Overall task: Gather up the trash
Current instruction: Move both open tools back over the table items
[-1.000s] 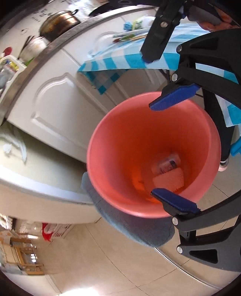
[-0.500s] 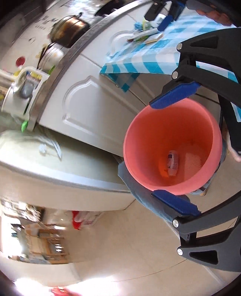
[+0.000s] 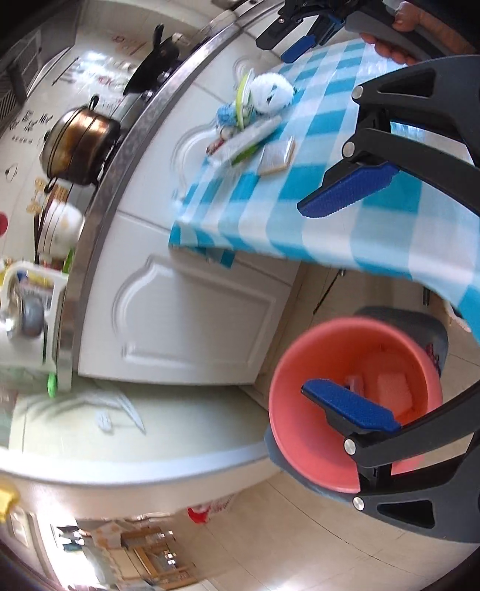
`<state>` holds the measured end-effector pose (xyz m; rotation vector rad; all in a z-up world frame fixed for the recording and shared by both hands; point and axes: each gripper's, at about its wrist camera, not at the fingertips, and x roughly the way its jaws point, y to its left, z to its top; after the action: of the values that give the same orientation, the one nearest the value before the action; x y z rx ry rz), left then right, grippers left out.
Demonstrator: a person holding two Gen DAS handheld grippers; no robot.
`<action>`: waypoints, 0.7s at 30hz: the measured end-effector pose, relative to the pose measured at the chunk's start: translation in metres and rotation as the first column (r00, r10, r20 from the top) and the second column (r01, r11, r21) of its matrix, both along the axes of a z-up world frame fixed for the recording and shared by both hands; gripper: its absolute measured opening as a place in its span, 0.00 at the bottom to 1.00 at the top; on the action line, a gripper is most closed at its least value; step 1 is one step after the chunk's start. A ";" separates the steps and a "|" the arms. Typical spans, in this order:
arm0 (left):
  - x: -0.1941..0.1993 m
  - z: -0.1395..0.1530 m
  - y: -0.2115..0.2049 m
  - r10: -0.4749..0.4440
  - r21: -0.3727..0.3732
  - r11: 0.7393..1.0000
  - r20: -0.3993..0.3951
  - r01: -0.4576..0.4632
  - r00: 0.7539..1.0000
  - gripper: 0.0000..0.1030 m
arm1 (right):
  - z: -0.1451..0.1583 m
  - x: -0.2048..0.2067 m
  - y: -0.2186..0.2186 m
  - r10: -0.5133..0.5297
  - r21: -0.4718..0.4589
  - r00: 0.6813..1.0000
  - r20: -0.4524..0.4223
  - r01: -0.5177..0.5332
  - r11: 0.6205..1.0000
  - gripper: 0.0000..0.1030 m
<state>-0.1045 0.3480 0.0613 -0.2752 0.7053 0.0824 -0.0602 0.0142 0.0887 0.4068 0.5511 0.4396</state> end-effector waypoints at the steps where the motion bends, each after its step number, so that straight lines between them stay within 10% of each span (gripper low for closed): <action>1: 0.005 0.003 -0.010 -0.023 0.004 1.000 -0.002 0.023 1.000 0.87 | 0.001 0.001 -0.012 -0.029 0.005 1.000 0.007 0.029 1.000 0.93; 13: 0.100 0.043 -0.123 -0.192 -0.019 0.981 0.026 0.192 0.981 0.87 | -0.017 0.013 -0.136 -0.175 0.161 0.982 -0.071 0.185 0.970 0.94; 21: 0.151 0.006 -0.148 -0.147 -0.106 0.984 -0.051 0.141 0.988 0.87 | -0.035 0.022 -0.163 -0.210 0.131 0.968 -0.137 0.228 0.965 0.94</action>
<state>0.0468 0.2002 0.0674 -0.3195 0.7867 -0.0839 -0.0383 -0.1491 0.0536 0.6320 0.5871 0.2426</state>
